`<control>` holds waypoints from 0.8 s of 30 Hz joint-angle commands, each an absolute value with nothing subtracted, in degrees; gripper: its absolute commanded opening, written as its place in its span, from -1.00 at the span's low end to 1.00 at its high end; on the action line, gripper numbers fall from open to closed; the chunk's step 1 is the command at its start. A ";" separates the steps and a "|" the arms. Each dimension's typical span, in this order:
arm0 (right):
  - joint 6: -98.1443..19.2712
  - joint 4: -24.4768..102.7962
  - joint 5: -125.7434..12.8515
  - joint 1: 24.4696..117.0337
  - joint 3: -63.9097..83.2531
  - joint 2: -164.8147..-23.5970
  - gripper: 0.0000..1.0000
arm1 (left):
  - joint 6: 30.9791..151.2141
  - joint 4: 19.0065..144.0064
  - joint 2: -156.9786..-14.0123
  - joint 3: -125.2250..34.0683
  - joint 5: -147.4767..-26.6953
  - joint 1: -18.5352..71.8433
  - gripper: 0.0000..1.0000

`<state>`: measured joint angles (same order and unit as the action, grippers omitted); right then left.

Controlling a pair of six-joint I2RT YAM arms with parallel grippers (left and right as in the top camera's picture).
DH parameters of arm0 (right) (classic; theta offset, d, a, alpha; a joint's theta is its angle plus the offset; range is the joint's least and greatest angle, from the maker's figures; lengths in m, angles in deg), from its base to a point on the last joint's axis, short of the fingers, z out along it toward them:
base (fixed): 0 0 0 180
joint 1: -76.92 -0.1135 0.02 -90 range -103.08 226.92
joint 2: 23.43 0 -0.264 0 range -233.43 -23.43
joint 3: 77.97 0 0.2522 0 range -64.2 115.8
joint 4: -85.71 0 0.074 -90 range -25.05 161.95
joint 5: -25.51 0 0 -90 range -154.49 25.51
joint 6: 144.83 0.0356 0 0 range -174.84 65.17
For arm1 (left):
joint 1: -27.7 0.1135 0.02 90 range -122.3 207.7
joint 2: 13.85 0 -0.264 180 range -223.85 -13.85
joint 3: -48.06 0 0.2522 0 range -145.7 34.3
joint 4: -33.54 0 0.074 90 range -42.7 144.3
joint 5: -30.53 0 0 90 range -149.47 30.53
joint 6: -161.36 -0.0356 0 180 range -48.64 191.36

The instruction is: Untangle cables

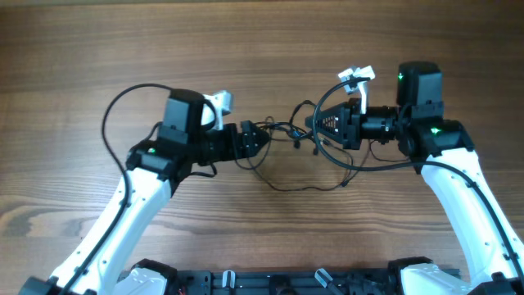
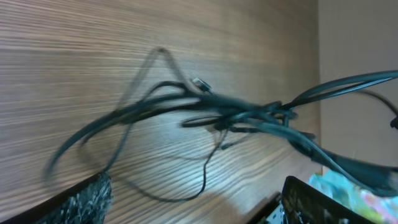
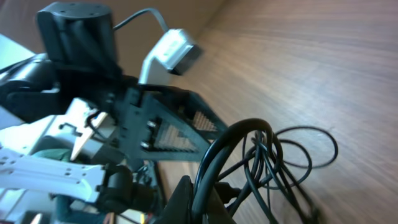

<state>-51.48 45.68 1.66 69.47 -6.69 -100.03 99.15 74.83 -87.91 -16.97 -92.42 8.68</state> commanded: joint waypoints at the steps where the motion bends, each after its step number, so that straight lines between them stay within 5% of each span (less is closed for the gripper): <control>1: -48.64 47.13 7.91 68.62 -6.69 -99.70 -0.92 | 105.60 70.30 -92.63 -17.03 -94.82 6.58 0.79; 6: -46.69 49.12 15.67 68.60 -6.69 -99.70 -0.91 | 119.41 60.69 -98.97 -17.03 -100.97 6.60 0.76; 10: -45.16 51.13 16.59 68.62 -6.69 -99.70 -0.92 | 119.39 58.37 -99.39 -17.03 -101.05 6.58 0.35; 13: -44.18 52.11 16.37 68.62 -6.69 -99.70 -0.92 | 119.41 58.41 -99.39 -17.03 -105.58 6.58 0.25; 15: -41.93 51.98 11.80 68.62 -6.69 -99.70 -0.91 | 120.51 58.41 -99.39 -17.03 -113.12 6.53 0.39; 19: -39.17 51.74 9.03 68.60 -6.69 -99.70 -0.91 | 132.42 58.11 -99.39 -17.03 -116.53 6.60 1.00; 24: -39.22 52.00 12.13 68.60 -6.69 -99.70 -0.91 | 145.58 51.16 -99.39 -17.03 -111.41 6.60 1.00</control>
